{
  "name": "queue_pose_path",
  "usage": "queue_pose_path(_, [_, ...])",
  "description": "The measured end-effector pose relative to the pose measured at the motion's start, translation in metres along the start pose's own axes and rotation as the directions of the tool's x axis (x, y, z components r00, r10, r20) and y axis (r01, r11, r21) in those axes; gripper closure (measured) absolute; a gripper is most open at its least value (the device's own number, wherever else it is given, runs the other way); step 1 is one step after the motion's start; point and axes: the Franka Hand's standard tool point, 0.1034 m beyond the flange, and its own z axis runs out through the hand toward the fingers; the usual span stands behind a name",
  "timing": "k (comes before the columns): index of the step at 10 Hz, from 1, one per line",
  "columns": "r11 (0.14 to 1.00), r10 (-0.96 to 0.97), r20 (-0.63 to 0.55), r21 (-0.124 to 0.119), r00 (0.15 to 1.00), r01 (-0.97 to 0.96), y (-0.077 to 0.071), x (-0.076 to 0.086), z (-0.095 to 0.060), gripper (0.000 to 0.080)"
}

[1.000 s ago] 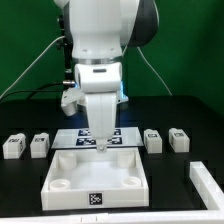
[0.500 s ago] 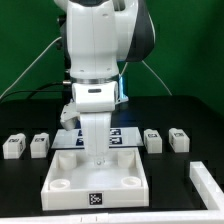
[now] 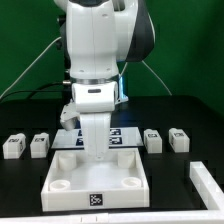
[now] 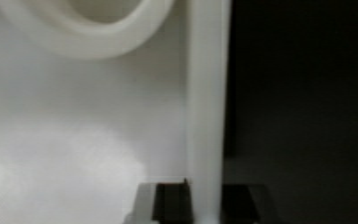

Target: Assemble one leg

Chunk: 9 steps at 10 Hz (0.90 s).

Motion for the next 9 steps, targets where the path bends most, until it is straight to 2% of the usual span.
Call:
queue_pose_path(1, [1.0,0.0,0.0,0.0,1.0,0.0,0.0,0.0,0.0,0.0742])
queue_pose_path(7, [1.0,0.002,0.0,0.001,1.0,-0.002,0.002,0.003,-0.001,0.0741])
queue_pose_path(9, [1.0,-0.004,-0.013,-0.011,1.0,0.004,0.017,0.03,-0.003,0.0741])
